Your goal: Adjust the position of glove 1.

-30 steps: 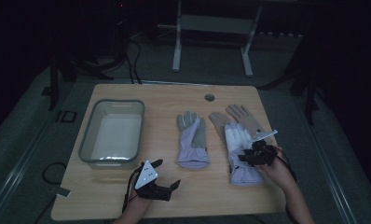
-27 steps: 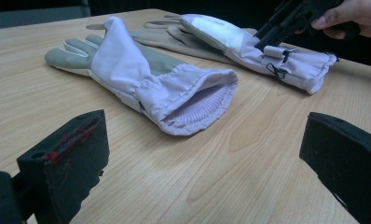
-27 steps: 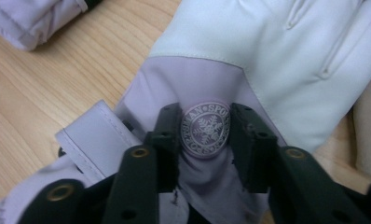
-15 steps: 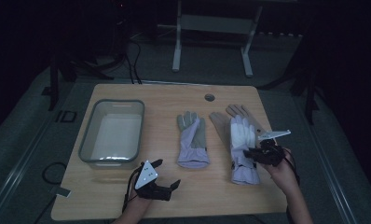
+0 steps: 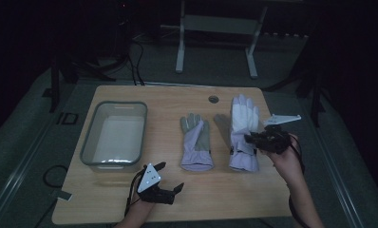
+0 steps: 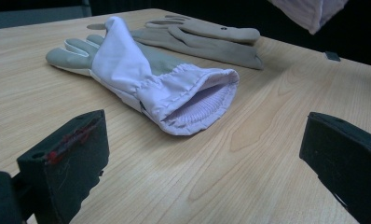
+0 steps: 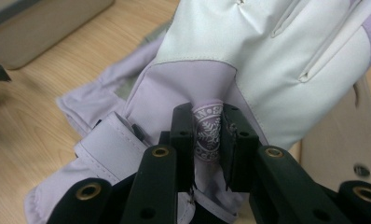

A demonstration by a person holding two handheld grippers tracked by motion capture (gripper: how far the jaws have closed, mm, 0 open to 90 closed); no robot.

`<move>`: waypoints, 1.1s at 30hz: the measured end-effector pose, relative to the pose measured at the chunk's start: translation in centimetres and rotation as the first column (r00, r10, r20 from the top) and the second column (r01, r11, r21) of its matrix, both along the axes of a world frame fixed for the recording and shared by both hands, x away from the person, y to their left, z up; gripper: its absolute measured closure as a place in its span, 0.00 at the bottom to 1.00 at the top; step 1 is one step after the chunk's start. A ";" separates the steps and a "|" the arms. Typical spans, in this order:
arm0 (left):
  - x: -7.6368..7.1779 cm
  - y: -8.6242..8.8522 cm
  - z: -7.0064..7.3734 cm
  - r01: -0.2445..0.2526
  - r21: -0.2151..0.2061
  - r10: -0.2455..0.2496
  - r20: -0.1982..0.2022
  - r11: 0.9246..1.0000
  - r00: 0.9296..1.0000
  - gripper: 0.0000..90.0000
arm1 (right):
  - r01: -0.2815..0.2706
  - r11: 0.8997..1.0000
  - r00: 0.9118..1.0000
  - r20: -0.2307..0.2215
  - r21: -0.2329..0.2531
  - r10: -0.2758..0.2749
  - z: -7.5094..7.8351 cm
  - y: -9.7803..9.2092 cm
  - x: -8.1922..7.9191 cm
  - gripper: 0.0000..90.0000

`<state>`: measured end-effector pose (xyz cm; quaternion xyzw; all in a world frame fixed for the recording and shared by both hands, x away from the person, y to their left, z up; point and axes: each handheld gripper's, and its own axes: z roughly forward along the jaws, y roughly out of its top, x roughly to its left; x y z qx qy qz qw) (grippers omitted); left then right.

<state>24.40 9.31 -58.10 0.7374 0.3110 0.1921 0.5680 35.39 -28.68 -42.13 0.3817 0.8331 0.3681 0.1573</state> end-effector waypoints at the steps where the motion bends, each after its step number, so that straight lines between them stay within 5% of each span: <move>1: 0.0 0.0 0.0 0.001 0.000 -0.001 0.000 1.000 1.000 0.02 | -0.011 1.000 1.000 0.007 0.001 0.011 0.3 0.4 0.2 0.85; 10: 0.0 0.0 0.0 0.002 0.000 -0.002 0.001 1.000 1.000 0.02 | -0.056 0.998 0.998 0.025 -0.010 0.056 2.2 5.0 2.0 0.85; 17: -0.1 0.0 0.0 0.004 0.002 -0.004 0.003 1.000 1.000 0.02 | -0.082 0.997 0.997 0.010 -0.015 0.082 2.4 8.5 3.1 0.85; 23: -0.1 -0.1 0.0 0.004 0.005 -0.004 0.008 1.000 1.000 0.02 | -0.088 0.995 0.996 -0.016 -0.057 0.087 1.0 12.1 3.3 0.85; 33: -0.1 0.0 0.0 0.005 0.004 -0.005 0.007 1.000 1.000 0.02 | -0.049 0.993 0.995 -0.097 -0.105 0.039 -2.6 14.6 3.6 0.85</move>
